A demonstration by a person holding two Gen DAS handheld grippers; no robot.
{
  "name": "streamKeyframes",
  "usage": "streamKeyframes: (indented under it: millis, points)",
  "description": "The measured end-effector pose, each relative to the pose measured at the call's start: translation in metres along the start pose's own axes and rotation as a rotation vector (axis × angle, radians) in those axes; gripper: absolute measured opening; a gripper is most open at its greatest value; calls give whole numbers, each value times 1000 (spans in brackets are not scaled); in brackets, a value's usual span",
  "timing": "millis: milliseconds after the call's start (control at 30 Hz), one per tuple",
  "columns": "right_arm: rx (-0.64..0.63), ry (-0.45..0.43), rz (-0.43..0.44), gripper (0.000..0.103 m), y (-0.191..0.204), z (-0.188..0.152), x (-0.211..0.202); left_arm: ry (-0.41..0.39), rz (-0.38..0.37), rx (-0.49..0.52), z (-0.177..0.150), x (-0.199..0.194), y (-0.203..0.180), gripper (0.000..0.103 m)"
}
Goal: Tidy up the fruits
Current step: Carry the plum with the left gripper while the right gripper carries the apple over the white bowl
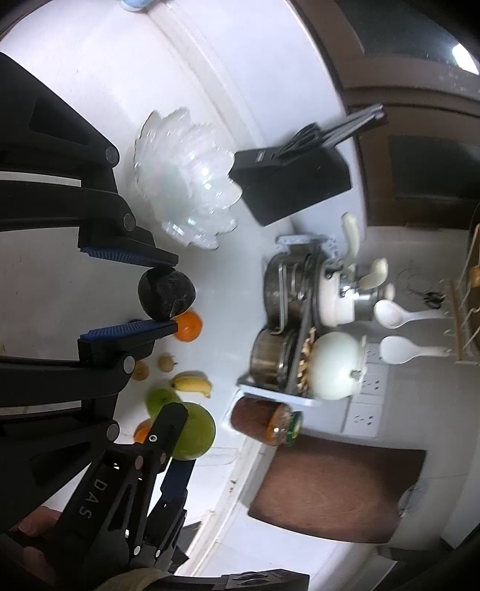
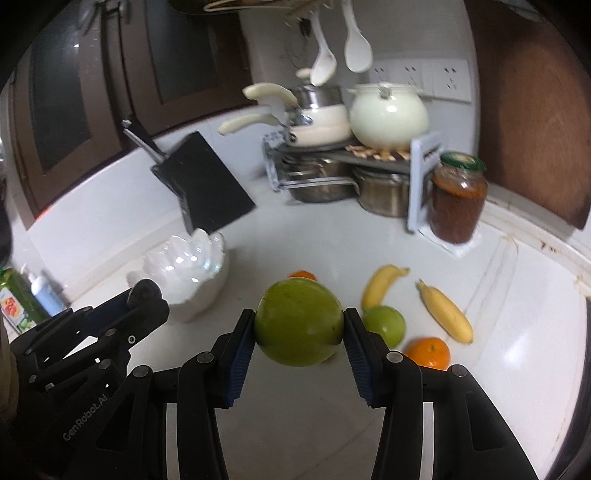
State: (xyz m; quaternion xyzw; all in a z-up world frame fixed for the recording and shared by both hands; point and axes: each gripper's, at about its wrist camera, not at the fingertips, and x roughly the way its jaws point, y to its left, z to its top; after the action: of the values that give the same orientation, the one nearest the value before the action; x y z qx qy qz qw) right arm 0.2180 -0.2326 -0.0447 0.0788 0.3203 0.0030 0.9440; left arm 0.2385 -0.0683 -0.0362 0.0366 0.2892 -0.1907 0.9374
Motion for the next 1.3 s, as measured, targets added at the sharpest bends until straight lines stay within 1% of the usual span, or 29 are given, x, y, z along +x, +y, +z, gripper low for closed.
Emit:
streamKeyframes:
  millis: [167, 433, 667, 1000, 1167, 1300]
  points:
    - [-36, -35, 33, 49, 19, 7, -5, -39, 28, -9, 7, -14, 13, 29]
    - [-82, -83, 90, 49, 48, 24, -4, -94, 102, -17, 15, -31, 36, 29]
    - [-104, -112, 131, 49, 66, 39, 3, -109, 151, -31, 22, -33, 59, 29]
    - [-146, -100, 199, 49, 95, 63, 32, -115, 210, -24, 37, -22, 91, 29]
    - [-173, -63, 236, 49, 108, 76, 52, -96, 213, -28, 43, -10, 107, 29]
    - [-201, -39, 241, 49, 117, 87, 71, -71, 221, -24, 48, 3, 119, 29]
